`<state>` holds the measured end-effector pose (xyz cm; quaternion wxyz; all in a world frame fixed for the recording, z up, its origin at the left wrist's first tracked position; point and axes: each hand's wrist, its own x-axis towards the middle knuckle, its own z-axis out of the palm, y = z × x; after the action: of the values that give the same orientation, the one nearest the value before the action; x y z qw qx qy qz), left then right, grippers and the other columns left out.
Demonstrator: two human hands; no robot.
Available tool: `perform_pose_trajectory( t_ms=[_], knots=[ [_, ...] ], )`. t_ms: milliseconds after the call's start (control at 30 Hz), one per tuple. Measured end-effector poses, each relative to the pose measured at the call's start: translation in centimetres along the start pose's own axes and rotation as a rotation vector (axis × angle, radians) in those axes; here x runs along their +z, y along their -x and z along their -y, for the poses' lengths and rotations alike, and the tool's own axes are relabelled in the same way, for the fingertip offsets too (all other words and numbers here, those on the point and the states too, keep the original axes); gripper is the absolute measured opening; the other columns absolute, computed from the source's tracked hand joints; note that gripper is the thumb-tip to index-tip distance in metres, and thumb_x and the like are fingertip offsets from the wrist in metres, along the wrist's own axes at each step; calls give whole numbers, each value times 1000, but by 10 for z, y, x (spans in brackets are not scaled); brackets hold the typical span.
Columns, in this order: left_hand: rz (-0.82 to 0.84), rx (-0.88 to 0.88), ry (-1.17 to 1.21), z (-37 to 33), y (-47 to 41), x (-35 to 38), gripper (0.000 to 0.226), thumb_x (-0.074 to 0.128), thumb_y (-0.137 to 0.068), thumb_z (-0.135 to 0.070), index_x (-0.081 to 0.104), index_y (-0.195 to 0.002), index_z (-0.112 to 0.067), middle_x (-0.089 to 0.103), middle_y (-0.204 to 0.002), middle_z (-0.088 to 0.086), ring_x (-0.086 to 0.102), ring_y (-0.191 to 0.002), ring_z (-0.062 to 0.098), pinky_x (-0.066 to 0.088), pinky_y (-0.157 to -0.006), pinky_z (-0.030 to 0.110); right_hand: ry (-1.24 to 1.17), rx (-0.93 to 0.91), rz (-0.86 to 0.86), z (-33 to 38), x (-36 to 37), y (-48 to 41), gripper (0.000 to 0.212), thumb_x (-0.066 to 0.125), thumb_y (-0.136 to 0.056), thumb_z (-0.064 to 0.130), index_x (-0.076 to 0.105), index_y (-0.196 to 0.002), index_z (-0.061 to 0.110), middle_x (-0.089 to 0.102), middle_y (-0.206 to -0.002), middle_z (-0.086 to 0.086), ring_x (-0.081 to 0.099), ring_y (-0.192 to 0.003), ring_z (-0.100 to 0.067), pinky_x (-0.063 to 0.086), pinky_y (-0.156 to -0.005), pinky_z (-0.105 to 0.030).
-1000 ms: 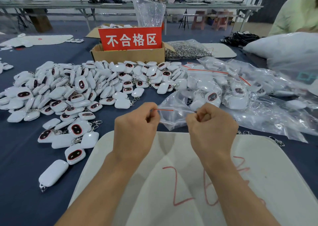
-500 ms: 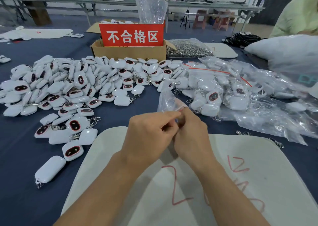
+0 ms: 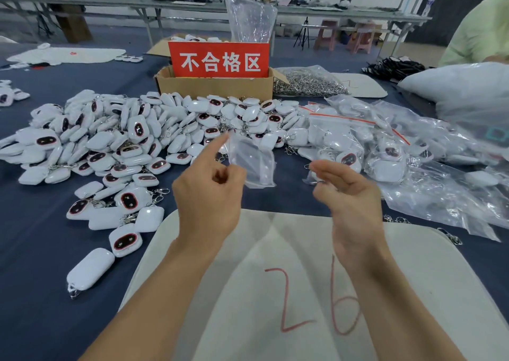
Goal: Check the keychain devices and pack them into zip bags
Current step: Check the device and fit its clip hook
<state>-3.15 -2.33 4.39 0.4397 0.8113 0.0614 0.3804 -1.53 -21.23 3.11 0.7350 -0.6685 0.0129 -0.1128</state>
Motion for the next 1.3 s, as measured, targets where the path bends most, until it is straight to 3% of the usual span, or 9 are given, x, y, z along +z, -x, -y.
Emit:
perform_pose_trajectory(
  t_ms=[167,300,433,633,800,967,1100,1200,1300],
  knots=[
    [288,-485,623,1,-10,1,44,60,-74,-3,83,-97,-32,55,-49,1,43,-40,8,36,-40,15,568,-274,325,-8,22,14,107,80,-68,11,31,-158,44,40,-158,21,39,-145,0,36,-118,-27],
    [556,-620,875,7,-15,-4,33,50,-63,-1,79,-76,-13,36,-48,3,27,-43,12,21,-48,21,689,-434,330,-3,25,14,116,86,-62,39,22,-158,48,23,-166,25,10,-156,2,17,-127,-26],
    [590,-668,822,17,-19,-2,22,51,-59,0,67,-74,4,37,-59,8,21,-58,23,27,-61,32,762,-406,370,2,17,15,91,91,-55,31,42,-131,49,41,-149,28,22,-153,-3,27,-120,-27],
    [233,-422,233,29,-18,9,16,77,-66,-21,82,-73,-34,72,-61,2,64,-53,20,61,-62,42,818,-336,171,-4,16,12,67,82,-59,11,46,-109,37,52,-82,16,40,-103,6,34,-86,-19],
    [312,-409,173,37,-17,18,19,78,-75,-35,77,-80,-54,55,-50,-11,49,-48,9,48,-64,31,974,-346,194,-7,7,8,85,89,-58,23,54,-134,32,56,-110,19,51,-118,-8,9,-126,-33],
    [107,-412,23,45,-29,1,35,58,-77,-38,76,-108,-41,64,-64,-18,59,-67,0,49,-76,35,929,-388,156,3,6,9,112,96,-54,39,44,-153,34,41,-159,10,26,-152,-10,-1,-127,-29],
    [305,-146,-453,67,-35,0,67,60,-91,-13,42,-155,-23,43,-157,2,33,-146,25,28,-120,42,762,-554,179,10,20,29,97,94,-57,36,54,-145,35,43,-151,20,28,-150,-4,21,-126,-37],
    [570,-59,-605,78,-36,7,62,52,-99,-20,35,-158,-19,24,-167,11,19,-155,29,24,-123,49,659,-646,220,9,34,46,73,87,-64,32,67,-133,26,59,-140,17,42,-140,-4,31,-119,-27],
    [480,-72,-600,82,-34,9,54,55,-96,-27,47,-149,-19,44,-151,7,40,-139,31,34,-113,46,614,-671,278,5,43,55,53,84,-68,25,74,-120,22,68,-120,18,56,-121,-5,39,-109,-18]
  ],
)
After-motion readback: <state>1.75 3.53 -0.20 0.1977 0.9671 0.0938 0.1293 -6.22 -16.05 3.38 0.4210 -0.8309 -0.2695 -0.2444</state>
